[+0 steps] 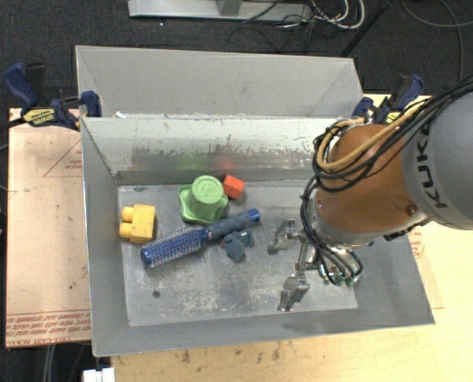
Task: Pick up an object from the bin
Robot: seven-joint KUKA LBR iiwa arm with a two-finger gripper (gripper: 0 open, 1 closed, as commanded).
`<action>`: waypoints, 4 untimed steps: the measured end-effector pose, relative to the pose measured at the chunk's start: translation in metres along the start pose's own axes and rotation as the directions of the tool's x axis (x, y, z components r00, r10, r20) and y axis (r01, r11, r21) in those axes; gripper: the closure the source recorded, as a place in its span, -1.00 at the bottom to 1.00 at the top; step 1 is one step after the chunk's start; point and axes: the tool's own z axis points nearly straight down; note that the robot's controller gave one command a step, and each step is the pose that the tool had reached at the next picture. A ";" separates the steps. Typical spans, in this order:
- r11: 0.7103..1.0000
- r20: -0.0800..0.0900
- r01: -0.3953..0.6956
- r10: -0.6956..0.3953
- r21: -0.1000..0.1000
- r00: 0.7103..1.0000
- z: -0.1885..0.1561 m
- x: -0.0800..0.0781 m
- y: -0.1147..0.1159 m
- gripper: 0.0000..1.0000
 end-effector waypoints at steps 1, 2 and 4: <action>0.998 0.011 0.059 -0.059 -0.004 0.998 0.036 -0.053 0.125 -1.00; 0.973 0.011 0.229 -0.229 -0.001 0.973 0.081 -0.101 0.221 -1.00; 0.980 0.017 0.199 -0.199 0.000 0.980 -0.045 -0.099 0.215 1.00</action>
Offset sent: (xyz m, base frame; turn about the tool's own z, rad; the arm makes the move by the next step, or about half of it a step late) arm 0.0521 0.1190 -0.0348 -0.0492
